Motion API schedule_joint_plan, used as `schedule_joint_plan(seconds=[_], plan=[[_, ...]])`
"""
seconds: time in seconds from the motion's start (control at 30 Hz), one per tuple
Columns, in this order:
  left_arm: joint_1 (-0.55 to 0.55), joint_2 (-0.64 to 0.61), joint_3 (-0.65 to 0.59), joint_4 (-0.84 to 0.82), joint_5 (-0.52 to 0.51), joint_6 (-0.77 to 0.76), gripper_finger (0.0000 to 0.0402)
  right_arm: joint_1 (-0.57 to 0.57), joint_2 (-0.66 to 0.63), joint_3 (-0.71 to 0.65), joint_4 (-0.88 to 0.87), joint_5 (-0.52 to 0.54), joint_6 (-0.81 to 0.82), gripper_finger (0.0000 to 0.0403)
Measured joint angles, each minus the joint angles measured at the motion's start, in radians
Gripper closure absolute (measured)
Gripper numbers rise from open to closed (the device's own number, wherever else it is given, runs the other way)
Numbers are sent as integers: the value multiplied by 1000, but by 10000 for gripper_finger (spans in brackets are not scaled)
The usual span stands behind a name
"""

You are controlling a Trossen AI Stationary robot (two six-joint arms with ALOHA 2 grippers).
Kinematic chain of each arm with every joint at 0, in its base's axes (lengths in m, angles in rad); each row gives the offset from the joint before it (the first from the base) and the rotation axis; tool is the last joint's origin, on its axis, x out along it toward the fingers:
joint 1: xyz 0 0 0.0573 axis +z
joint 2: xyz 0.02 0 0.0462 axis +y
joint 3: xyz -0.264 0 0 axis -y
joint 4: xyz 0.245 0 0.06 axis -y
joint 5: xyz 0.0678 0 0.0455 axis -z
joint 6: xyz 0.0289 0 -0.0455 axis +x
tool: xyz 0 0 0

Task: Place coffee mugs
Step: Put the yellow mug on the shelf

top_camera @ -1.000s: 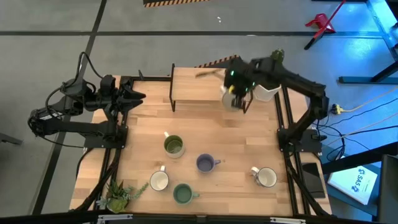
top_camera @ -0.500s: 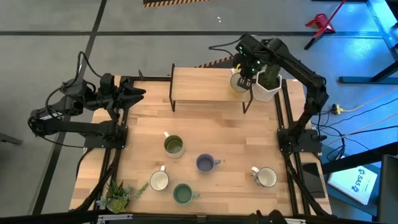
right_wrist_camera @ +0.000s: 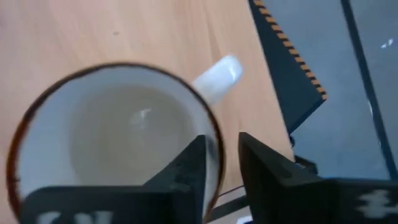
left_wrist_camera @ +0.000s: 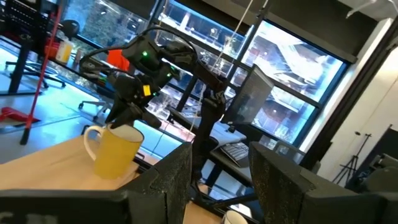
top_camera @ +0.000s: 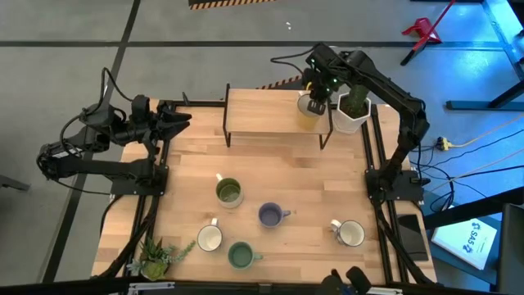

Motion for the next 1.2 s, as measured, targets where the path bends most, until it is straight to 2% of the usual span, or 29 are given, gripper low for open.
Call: schedule_joint_plan(seconds=[0.2,0.43,0.53,0.6,0.7,0.83,0.9,1.0,1.2], plan=[[0,0,0,0,-2,0,248,0,-3,54,37,54,-30,262],[0,0,0,0,-1,0,248,28,-15,265,-127,22,-87,260],[1,0,0,-1,-1,0,248,66,-44,268,-250,153,-80,265],[0,0,0,-8,-5,0,248,86,-87,205,-230,240,-41,271],[0,0,0,-22,-27,6,248,109,-174,71,-176,255,16,281],[0,0,0,-32,-30,11,248,122,-279,-152,-166,333,104,294],[0,0,0,-31,-36,21,248,119,-332,-278,-81,318,126,300],[0,0,0,-32,-42,22,248,112,-399,-454,95,213,128,309],[0,0,0,-31,-53,25,248,110,-422,-699,381,209,139,319]])
